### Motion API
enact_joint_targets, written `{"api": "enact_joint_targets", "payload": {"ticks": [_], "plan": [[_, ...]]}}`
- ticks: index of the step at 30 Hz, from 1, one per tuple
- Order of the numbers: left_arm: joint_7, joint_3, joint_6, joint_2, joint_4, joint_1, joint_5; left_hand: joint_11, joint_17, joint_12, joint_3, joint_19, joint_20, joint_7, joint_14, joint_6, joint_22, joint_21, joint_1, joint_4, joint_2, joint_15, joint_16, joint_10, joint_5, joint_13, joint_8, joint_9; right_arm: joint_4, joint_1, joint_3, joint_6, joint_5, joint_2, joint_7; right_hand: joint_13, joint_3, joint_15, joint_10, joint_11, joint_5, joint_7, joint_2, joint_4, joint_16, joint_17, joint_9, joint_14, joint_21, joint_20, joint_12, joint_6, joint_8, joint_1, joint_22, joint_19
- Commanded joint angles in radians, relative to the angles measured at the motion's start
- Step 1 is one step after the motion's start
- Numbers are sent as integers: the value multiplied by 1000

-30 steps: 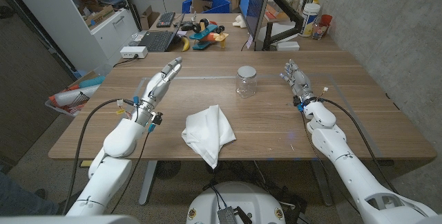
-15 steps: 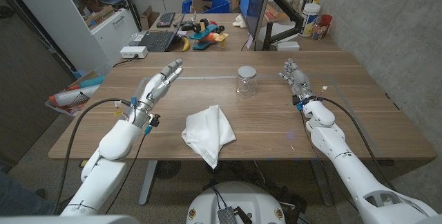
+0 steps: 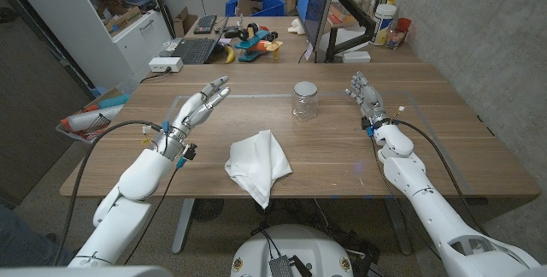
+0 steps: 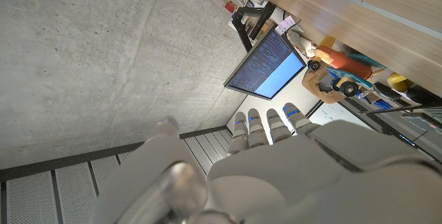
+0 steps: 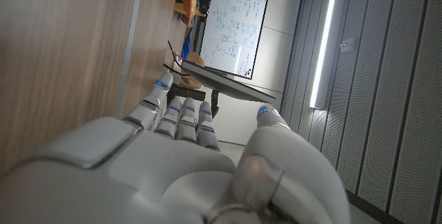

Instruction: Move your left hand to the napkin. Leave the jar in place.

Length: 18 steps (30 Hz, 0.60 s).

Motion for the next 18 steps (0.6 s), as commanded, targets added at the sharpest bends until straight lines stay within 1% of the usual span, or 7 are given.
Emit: {"api": "enact_joint_targets", "payload": {"ticks": [1, 12, 18], "plan": [[-8, -3, -13, 20, -25, 24, 28, 0, 1, 8, 2, 4, 2, 0, 4, 15, 2, -2, 15, -7, 2, 4, 9, 6, 0, 0, 4, 5, -1, 5, -7, 11, -11, -3, -4, 0, 2, 3, 9, -1, -2, 1, 4, -6, 6, 0, 0, 12, -2, -2, -2, 12, -5, 5, 1, 11], [-5, 13, 3, 35, -46, 24, 87, 1, 1, 7, 2, 5, 3, 1, 5, 19, 3, -7, 17, -10, 3, 3, 9, 6, -1, 0, 3, 6, 7, 7, -9, 19, -13, -5, -4, 0, 1, 2, 9, -2, -2, 0, 5, -7, 7, -2, 0, 12, -7, -1, -4, 12, -5, 4, 1, 13], [22, 31, 18, 36, -51, 18, 148, -2, 2, 7, 3, 5, 3, -1, 5, 21, 3, -11, 18, -12, 3, 3, 8, 8, -1, 0, 2, 6, 45, 26, -5, 34, -6, -4, 19, 0, 1, 2, 11, -1, -2, 0, 5, -8, 7, -3, 0, 13, -9, -1, -4, 13, -5, 2, 1, 14]]}}
